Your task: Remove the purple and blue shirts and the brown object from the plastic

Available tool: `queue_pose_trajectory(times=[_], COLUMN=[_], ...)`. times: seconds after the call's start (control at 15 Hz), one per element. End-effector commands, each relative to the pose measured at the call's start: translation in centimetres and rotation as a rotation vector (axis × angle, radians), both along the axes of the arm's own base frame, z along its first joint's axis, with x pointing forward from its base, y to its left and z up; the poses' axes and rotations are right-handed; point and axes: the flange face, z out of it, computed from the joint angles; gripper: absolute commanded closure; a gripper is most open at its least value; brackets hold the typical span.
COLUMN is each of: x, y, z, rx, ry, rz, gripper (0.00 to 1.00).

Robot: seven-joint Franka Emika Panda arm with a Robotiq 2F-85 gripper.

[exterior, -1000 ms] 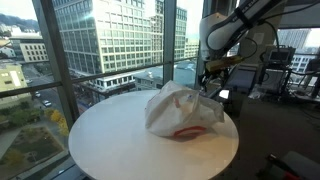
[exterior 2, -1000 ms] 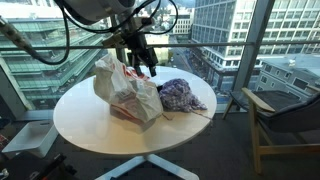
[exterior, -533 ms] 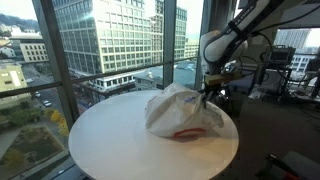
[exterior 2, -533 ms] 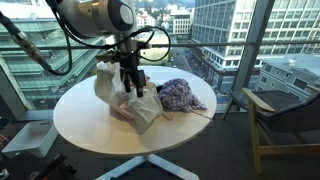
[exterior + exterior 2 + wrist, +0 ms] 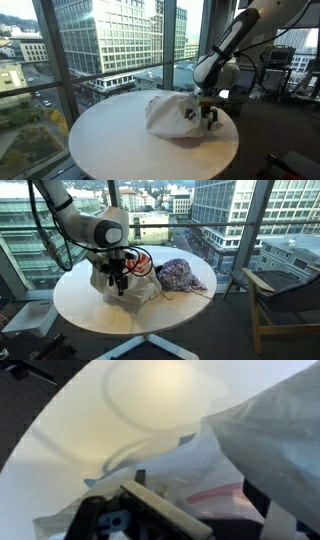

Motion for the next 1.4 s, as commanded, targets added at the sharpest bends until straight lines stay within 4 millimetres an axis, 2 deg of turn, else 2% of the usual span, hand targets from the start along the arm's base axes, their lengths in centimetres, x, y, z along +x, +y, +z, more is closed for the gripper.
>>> queue_pose_trajectory(times=[0.0, 0.2, 0.4, 0.73, 1.07, 1.2, 1.33], x=[0.8, 1.1, 1.4, 2.5, 4.1, 4.4, 4.2], y=[2.4, 3.9, 3.7, 0.4, -1.8, -2.0, -1.3], z=[-0.5, -0.4, -2.1, -3.3, -0.4, 0.4, 1.4], rx=[0.065, 0.040, -0.019, -0.214, -0.288, -0.278, -0.226], ry=[-0.097, -0.186, -0.235, -0.321, -0.502, -0.554, -0.594], rz=[0.045, 0.100, 0.121, 0.132, 0.025, -0.027, -0.057], gripper=[0.00, 0.00, 0.00, 0.00, 0.00, 0.00, 0.00])
